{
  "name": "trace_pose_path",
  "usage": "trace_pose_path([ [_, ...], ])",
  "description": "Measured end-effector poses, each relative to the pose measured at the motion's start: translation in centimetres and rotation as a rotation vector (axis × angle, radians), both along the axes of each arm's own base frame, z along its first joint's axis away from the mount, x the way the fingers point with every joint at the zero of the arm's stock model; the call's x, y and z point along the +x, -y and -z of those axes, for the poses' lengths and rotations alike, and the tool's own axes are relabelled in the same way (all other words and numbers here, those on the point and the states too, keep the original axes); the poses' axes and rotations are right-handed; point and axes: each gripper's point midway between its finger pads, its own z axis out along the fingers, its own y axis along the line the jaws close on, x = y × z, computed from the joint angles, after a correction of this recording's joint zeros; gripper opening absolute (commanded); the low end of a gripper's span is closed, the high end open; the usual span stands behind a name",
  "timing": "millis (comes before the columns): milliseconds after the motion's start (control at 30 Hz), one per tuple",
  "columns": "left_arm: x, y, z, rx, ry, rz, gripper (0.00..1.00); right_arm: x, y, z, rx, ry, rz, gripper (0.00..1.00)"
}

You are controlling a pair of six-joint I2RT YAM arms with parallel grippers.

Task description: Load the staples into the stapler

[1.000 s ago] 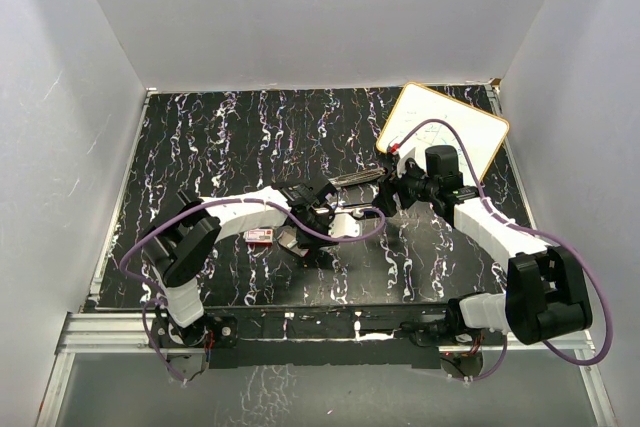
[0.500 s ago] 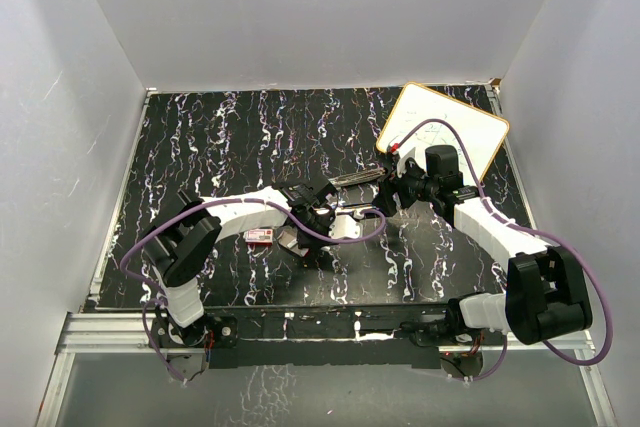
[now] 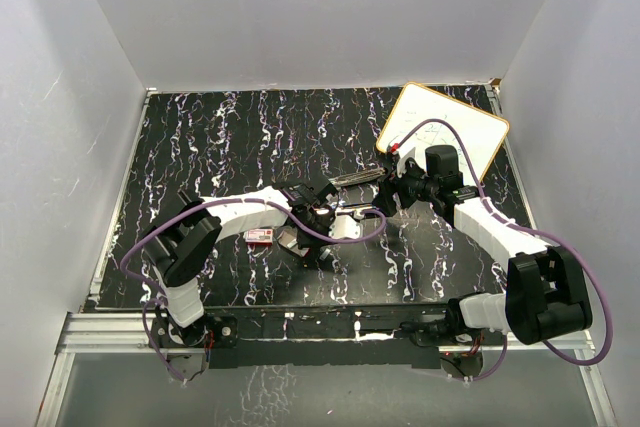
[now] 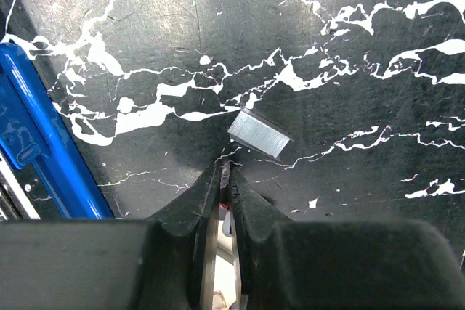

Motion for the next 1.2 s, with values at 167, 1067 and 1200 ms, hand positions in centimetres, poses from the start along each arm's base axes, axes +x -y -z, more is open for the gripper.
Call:
trace_pose_path([
  [167, -0.2, -0.2, 0.0, 0.009, -0.01, -0.01, 0.22, 0.0, 0.0, 0.0, 0.0, 0.0, 0.0, 0.74],
  [1067, -1.4, 2.4, -2.4, -0.154, -0.043, 0.098, 0.61, 0.3, 0.4, 0.1, -0.012, 0.003, 0.019, 0.74],
  [1200, -1.3, 2.3, -2.3, -0.154, -0.025, 0.144, 0.61, 0.3, 0.5, 0.1, -0.012, 0.003, 0.021, 0.74],
])
